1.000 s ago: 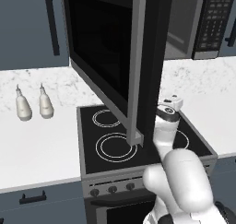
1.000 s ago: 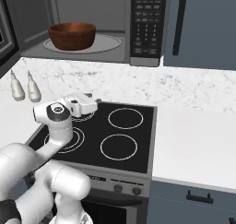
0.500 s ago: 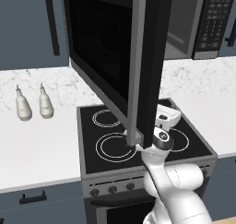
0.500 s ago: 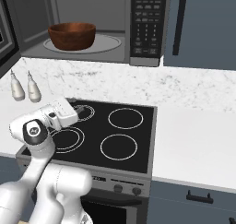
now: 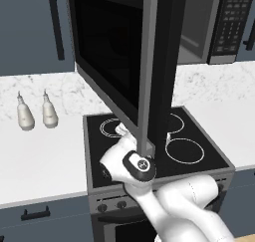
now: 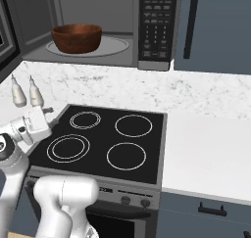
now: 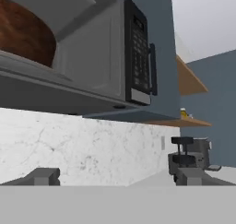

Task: Open the microwave, place the bowl with waffle inside the microwave, then close the microwave door and turn it on.

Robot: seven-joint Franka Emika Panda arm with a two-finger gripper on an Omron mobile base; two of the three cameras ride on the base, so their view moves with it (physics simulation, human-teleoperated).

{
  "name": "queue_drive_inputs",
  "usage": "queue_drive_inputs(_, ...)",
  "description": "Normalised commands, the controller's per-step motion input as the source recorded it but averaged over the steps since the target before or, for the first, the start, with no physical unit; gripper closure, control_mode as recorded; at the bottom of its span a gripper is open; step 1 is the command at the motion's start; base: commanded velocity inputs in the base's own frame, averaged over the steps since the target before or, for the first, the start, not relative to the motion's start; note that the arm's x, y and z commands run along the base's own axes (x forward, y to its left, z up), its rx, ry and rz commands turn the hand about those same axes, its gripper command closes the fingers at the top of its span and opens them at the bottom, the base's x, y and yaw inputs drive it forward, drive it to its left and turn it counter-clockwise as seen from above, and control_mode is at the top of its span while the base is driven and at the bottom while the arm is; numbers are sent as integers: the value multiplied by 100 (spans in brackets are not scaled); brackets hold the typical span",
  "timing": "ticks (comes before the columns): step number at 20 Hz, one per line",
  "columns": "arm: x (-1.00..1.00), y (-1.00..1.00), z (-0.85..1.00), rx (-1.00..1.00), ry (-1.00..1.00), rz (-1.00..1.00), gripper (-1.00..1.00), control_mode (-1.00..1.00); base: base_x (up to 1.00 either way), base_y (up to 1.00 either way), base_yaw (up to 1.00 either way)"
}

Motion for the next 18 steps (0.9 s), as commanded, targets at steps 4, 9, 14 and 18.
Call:
queue_drive_inputs(4,-1,82,-7,0,-19,0,-100,-100,0,0,0)
queue_drive_inputs(9,-35,100,0,0,-9,2,-100,-100,0,0,0)
queue_drive_inputs(14,-21,100,-3,0,-6,6,-100,-100,0,0,0)
queue_drive_inputs(18,-20,90,1,0,-14,5,-100,-100,0,0,0)
